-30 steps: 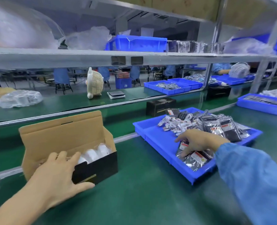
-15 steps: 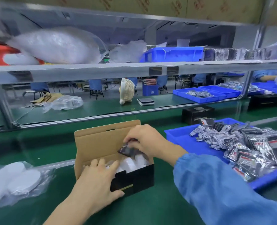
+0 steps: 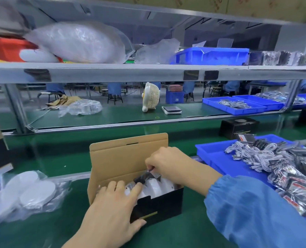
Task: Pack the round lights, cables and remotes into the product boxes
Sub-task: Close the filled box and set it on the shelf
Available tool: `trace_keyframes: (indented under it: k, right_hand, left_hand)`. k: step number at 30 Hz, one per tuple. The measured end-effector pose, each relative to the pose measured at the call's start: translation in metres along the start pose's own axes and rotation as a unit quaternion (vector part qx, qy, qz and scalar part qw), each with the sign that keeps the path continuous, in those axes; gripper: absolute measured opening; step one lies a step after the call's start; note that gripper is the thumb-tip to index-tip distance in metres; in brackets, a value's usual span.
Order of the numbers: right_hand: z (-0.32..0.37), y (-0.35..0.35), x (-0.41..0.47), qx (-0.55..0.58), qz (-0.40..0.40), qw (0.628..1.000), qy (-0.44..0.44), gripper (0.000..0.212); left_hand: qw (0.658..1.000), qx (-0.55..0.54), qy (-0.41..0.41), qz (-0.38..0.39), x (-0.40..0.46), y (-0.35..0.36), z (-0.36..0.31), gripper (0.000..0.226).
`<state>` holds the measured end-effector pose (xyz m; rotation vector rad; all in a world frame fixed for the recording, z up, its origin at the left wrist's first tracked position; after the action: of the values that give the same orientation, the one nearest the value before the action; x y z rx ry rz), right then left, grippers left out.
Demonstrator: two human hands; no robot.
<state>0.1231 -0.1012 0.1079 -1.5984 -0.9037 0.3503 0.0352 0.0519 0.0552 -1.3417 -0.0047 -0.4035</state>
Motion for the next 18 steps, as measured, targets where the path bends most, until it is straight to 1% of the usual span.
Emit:
trace_keyframes:
  k: [2, 3, 4, 5, 6, 7, 8, 9, 10, 11, 12, 13, 14, 15, 16, 17, 18]
  right_hand:
    - [0.007, -0.003, -0.009, -0.102, -0.06, 0.992, -0.046, 0.013]
    - [0.012, -0.004, -0.015, -0.131, -0.05, 0.989, -0.05, 0.011]
    - [0.016, -0.001, -0.018, -0.145, -0.016, 0.988, -0.047, 0.011]
    - [0.021, 0.002, -0.021, -0.155, 0.039, 0.986, -0.046, 0.012]
    - [0.024, 0.005, -0.02, -0.157, 0.075, 0.984, -0.05, 0.015]
    - [0.022, 0.002, -0.018, -0.131, 0.093, 0.986, -0.05, 0.018]
    - [0.013, -0.001, -0.016, -0.05, 0.092, 0.993, -0.055, 0.016]
    - [-0.001, -0.006, -0.014, 0.08, 0.062, 0.993, -0.054, 0.015]
    - [-0.02, -0.012, -0.013, 0.22, -0.023, 0.975, -0.033, 0.018]
    - [-0.049, -0.017, -0.017, 0.333, -0.162, 0.928, 0.027, 0.02]
    - [-0.083, -0.016, -0.025, 0.382, -0.295, 0.869, 0.114, 0.021]
    - [-0.119, -0.008, -0.037, 0.354, -0.373, 0.833, 0.206, 0.021]
    - [-0.157, 0.006, -0.051, 0.277, -0.366, 0.838, 0.295, 0.023]
    - [-0.191, 0.027, -0.067, 0.191, -0.258, 0.869, 0.376, 0.027]
    - [-0.219, 0.053, -0.085, 0.107, -0.089, 0.898, 0.418, 0.033]
    - [-0.24, 0.078, -0.104, 0.037, 0.059, 0.904, 0.421, 0.039]
    - [-0.252, 0.099, -0.122, -0.03, 0.15, 0.905, 0.397, 0.043]
  left_hand:
    - [0.999, -0.004, 0.021, -0.047, -0.001, 0.001, 0.001, 0.084]
    - [0.998, -0.009, 0.023, -0.064, -0.002, 0.001, -0.001, 0.084]
    - [0.997, -0.006, 0.016, -0.072, -0.002, 0.0, -0.003, 0.086]
    - [0.997, -0.009, 0.0, -0.071, -0.002, 0.003, -0.006, 0.089]
    - [0.997, -0.015, -0.019, -0.069, -0.002, 0.002, -0.009, 0.094]
    - [0.997, -0.024, -0.032, -0.066, -0.003, 0.0, -0.012, 0.098]
    - [0.996, -0.036, -0.047, -0.061, -0.003, -0.004, -0.016, 0.1]
    - [0.995, -0.049, -0.063, -0.053, -0.008, -0.006, -0.015, 0.102]
    - [0.995, -0.061, -0.071, -0.04, -0.013, -0.004, -0.013, 0.104]
    - [0.994, -0.077, -0.071, -0.011, -0.015, -0.007, -0.013, 0.108]
    - [0.994, -0.078, -0.068, 0.027, -0.017, -0.009, -0.014, 0.111]
    - [0.995, -0.067, -0.058, 0.048, -0.017, -0.011, -0.016, 0.116]
    - [0.993, -0.07, -0.083, 0.047, -0.015, -0.014, -0.016, 0.129]
    - [0.994, -0.057, -0.091, 0.001, -0.009, -0.013, -0.015, 0.128]
    - [0.995, -0.066, -0.079, 0.003, -0.006, -0.01, -0.015, 0.116]
    - [0.993, -0.069, -0.086, 0.044, 0.0, -0.014, -0.017, 0.102]
    - [0.99, -0.089, -0.092, 0.057, 0.006, -0.016, -0.019, 0.092]
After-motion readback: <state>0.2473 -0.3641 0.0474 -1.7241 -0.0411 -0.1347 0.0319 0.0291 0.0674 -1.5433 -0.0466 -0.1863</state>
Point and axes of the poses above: each hand's wrist, its own x-axis towards the middle knuckle, its own y-axis out of the palm, z = x × y, the point moved 2 cm from there along x, towards the middle knuckle, and after that the axes turned 6 degrees about -z, right-handed, at the moved point
